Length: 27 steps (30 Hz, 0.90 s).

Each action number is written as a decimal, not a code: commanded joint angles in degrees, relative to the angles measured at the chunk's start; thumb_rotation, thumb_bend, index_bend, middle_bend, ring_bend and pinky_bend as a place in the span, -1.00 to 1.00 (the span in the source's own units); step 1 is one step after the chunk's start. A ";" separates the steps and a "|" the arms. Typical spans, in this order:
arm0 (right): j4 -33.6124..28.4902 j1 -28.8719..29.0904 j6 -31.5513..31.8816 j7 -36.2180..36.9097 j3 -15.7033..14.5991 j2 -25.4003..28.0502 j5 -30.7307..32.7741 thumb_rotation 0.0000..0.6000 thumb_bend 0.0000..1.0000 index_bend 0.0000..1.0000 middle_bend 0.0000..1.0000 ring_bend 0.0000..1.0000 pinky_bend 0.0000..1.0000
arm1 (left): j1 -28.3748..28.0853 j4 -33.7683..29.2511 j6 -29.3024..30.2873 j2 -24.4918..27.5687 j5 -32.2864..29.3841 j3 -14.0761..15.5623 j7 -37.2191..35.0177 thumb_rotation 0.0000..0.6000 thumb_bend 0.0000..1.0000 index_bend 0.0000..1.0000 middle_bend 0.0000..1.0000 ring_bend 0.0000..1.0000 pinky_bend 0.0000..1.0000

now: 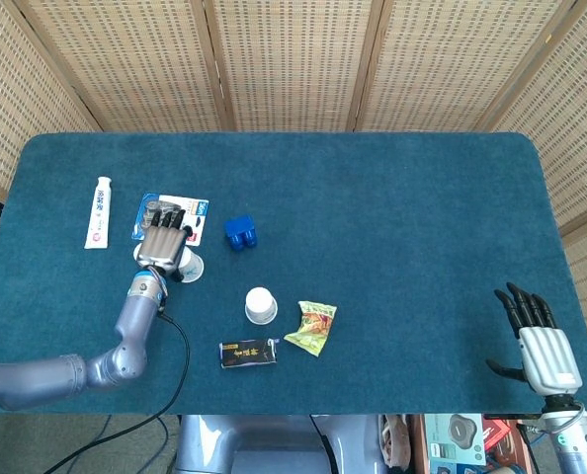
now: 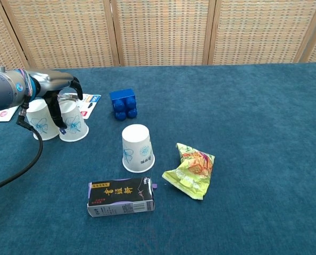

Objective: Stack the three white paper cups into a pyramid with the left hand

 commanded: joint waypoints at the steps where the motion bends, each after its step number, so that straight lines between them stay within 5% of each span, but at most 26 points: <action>1: 0.04 -0.04 0.11 0.02 0.00 -0.02 -0.08 1.00 -1.00 -1.00 -1.00 -1.00 -1.00 | 0.09 -2.08 0.86 1.43 0.81 0.04 -0.26 1.00 -0.67 -0.67 -1.00 -1.00 -1.00; 17: -0.75 -0.35 0.94 -0.98 -0.19 0.11 -0.66 1.00 -1.00 -1.00 -1.00 -1.00 -1.00 | 2.04 -29.21 4.10 20.37 5.52 -1.85 -4.93 1.00 -0.67 -0.78 -1.00 -1.00 -1.00; 27: -1.29 -0.58 1.40 -0.74 -0.30 0.60 -1.02 1.00 -1.00 -1.00 -1.00 -1.00 -1.00 | -1.93 -31.03 4.17 16.22 6.86 -0.79 -3.66 1.00 -0.67 -0.78 -1.00 -1.00 -1.00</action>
